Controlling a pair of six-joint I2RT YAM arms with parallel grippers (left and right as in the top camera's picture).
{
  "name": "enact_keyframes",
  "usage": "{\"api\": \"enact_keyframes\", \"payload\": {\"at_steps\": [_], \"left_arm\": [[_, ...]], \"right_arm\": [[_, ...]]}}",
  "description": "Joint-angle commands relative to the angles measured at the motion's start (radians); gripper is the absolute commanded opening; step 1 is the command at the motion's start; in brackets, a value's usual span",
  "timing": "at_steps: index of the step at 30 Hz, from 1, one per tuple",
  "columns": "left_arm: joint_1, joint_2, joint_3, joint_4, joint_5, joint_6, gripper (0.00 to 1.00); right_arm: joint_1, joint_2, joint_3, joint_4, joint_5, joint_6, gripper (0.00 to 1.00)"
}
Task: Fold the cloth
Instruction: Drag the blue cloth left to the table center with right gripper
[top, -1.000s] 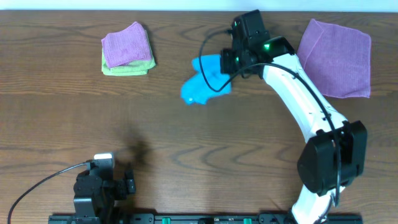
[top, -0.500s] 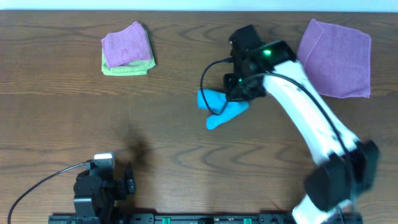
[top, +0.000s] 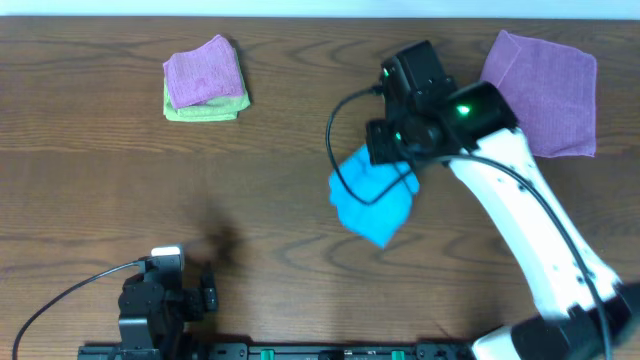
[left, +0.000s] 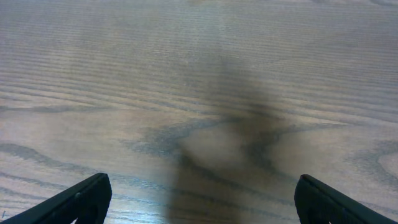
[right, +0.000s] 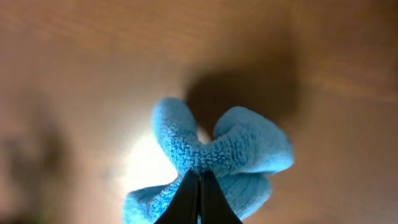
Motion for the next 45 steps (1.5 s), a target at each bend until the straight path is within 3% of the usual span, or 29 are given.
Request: {"api": "enact_keyframes", "payload": {"at_steps": [1,2,3,4,9,15,21,25,29,34,39,45], "left_arm": [[0.006,-0.006,-0.036,-0.02,0.006,0.008,0.95],[0.006,-0.006,-0.036,-0.02,0.006,0.008,0.95],[0.006,-0.006,-0.036,-0.02,0.006,0.008,0.95],[0.006,-0.006,-0.036,-0.02,0.006,0.008,0.95],[0.006,-0.006,-0.036,-0.02,0.006,0.008,0.95],[0.006,-0.006,-0.036,-0.02,0.006,0.008,0.95],[0.006,-0.006,-0.036,-0.02,0.006,0.008,0.95],[0.006,-0.006,-0.036,-0.02,0.006,0.008,0.95],[0.006,-0.006,-0.036,-0.02,0.006,0.008,0.95],[0.006,-0.006,-0.036,-0.02,0.006,0.008,0.95],[0.006,-0.006,-0.036,-0.02,0.006,0.008,0.95],[0.006,-0.006,-0.036,-0.02,0.006,0.008,0.95]], "right_arm": [[-0.026,0.119,-0.053,0.108,0.138,-0.006,0.02],[-0.03,0.159,-0.062,0.167,0.152,-0.006,0.18],[-0.037,0.218,-0.068,0.241,0.166,-0.006,0.73],[-0.04,0.259,-0.069,0.281,0.179,-0.006,0.99],[-0.051,0.411,-0.068,0.318,0.19,-0.018,0.99],[-0.051,0.328,-0.062,0.122,0.143,-0.013,0.99],[-0.044,0.272,-0.066,0.036,-0.068,-0.045,0.99],[-0.002,0.298,-0.107,0.057,-0.194,-0.19,0.99],[0.029,0.307,-0.198,0.116,-0.161,-0.33,0.99],[0.019,0.307,-0.268,0.241,-0.014,-0.329,0.98],[0.011,0.32,-0.281,0.322,-0.001,-0.393,0.74],[0.021,0.376,-0.282,0.295,-0.003,-0.419,0.7]]}}
